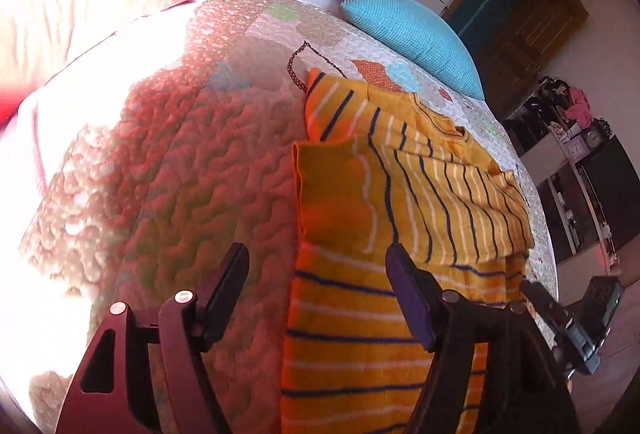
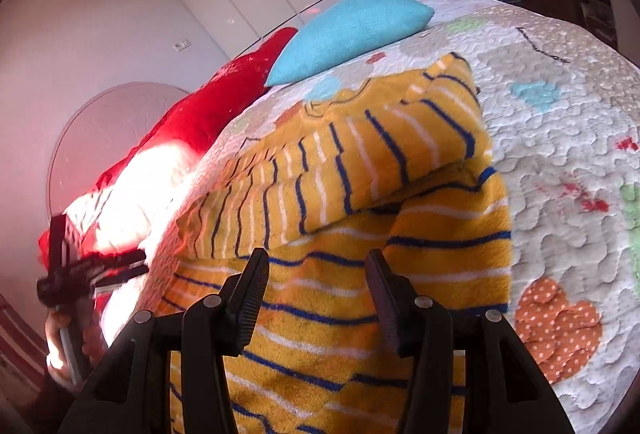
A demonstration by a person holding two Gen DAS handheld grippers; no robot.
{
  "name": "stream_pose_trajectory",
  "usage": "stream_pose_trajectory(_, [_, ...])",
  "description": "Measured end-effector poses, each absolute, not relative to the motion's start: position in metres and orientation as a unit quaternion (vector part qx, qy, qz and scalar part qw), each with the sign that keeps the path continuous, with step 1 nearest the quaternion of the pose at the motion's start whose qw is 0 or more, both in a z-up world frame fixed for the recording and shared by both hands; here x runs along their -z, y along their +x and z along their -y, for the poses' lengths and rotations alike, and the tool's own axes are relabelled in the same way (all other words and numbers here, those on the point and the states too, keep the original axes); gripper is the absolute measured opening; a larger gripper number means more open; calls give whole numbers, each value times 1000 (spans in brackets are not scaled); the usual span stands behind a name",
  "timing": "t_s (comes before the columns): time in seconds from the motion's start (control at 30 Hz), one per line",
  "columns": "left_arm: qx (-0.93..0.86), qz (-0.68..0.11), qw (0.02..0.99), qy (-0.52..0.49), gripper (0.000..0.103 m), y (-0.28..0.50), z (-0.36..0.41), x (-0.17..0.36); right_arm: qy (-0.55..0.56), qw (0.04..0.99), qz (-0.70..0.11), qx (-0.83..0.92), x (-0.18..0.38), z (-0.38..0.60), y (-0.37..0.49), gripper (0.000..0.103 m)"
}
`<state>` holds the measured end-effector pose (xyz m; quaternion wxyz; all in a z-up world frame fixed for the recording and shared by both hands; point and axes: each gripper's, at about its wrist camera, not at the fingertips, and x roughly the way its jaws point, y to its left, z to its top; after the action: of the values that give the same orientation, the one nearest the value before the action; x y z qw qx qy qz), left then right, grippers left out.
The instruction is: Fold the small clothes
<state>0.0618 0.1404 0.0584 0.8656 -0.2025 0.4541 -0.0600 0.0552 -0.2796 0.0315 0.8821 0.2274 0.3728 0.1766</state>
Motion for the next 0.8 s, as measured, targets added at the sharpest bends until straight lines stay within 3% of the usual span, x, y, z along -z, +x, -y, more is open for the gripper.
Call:
stream_pose_trajectory(0.2, [70,-431,873,-217,76,9,-133,-51,385,831,-388,-107,-8,314,112,52])
stream_pose_trajectory(0.23, [69,-429,873,-223,76,5,-133,-49,422,815,-381,-113,-3,320,114,40])
stream_pose_trajectory(0.27, [68,-428,871,-232,76,2,-135,-45,446,801,-381,-119,2,324,116,5])
stream_pose_trajectory(0.4, [64,-433,856,-275,76,-4,-147,-30,422,813,-388,-103,3,329,96,6])
stream_pose_trajectory(0.6, [54,-436,861,-255,76,-8,-150,-20,391,824,-399,-96,7,343,76,9])
stream_pose_trajectory(0.63, [52,-435,863,-252,76,-8,-150,-20,389,825,-400,-95,6,343,75,12])
stream_pose_trajectory(0.7, [49,-433,865,-247,76,-10,-148,-20,394,822,-396,-109,2,341,71,39])
stream_pose_trajectory(0.77, [47,-432,867,-244,76,-12,-148,-20,383,828,-393,-115,-6,338,60,51])
stream_pose_trajectory(0.8, [47,-432,867,-242,76,-12,-148,-20,364,836,-396,-110,-12,335,53,52])
